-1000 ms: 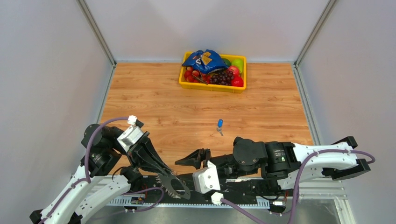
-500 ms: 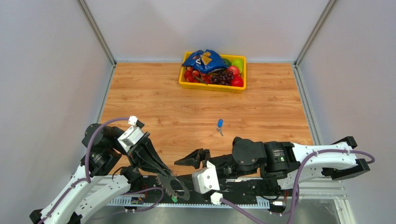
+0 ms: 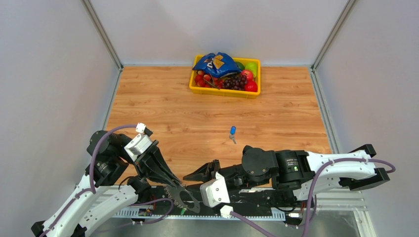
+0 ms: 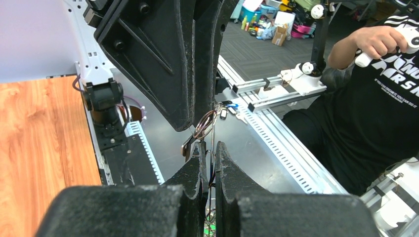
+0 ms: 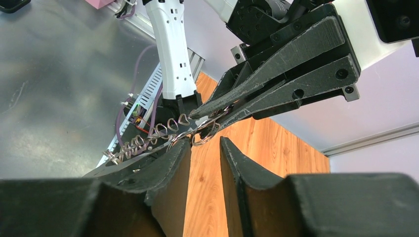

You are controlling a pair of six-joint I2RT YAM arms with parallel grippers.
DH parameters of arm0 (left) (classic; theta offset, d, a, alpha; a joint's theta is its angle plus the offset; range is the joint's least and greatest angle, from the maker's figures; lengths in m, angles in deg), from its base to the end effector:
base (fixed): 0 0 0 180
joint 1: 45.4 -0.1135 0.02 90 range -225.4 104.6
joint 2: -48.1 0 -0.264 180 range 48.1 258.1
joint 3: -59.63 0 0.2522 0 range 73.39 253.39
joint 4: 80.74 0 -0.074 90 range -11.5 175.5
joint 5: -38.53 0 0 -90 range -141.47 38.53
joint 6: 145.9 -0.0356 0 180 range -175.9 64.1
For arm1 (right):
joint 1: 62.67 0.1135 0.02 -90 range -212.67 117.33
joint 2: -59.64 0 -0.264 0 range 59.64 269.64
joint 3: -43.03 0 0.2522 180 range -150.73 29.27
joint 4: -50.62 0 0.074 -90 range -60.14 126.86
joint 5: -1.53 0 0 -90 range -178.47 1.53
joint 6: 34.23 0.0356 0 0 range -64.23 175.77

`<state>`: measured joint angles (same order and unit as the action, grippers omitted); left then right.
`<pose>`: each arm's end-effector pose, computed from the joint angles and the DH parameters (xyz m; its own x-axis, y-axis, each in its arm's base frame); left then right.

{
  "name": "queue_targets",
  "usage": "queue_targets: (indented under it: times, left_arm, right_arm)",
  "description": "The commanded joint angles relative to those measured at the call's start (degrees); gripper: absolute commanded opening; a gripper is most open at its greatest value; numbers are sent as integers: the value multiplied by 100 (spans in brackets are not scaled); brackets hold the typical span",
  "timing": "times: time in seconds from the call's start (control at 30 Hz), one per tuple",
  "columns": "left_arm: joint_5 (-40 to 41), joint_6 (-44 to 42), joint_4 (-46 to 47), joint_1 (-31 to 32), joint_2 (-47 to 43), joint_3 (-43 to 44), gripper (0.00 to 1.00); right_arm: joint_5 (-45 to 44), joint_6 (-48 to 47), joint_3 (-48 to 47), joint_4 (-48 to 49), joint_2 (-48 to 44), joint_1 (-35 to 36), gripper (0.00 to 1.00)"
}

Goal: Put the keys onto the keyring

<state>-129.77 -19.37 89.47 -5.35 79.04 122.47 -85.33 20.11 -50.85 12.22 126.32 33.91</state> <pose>0.0410 -0.0800 0.4131 -0.2595 0.0605 -0.9638 0.8344 -0.4885 -0.2553 -0.0303 0.2454 0.4499 0.5928 -0.0590 -0.8032 -0.7879 -0.2488 -0.5632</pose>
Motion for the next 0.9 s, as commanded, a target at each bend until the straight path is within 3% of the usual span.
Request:
queue_targets:
  times: [0.0,0.3,0.5,0.67,0.87]
  left_arm:
    - [345,-177,310,-15,28,138,0]
    - [336,-175,315,-15,-35,98,0]
    - [325,-173,311,-15,-52,101,0]
    - [365,-155,236,-15,-63,138,0]
    - [492,24,67,-15,35,159,4]
  right_arm:
    - [-4,40,-158,150,74,5,32]
    - [-149,-6,-101,413,-13,5,17]
    - [-216,-24,-79,453,-73,4,0]
    - [-559,95,-133,334,-101,-5,0]
    - [-972,230,-809,-606,312,6,0]
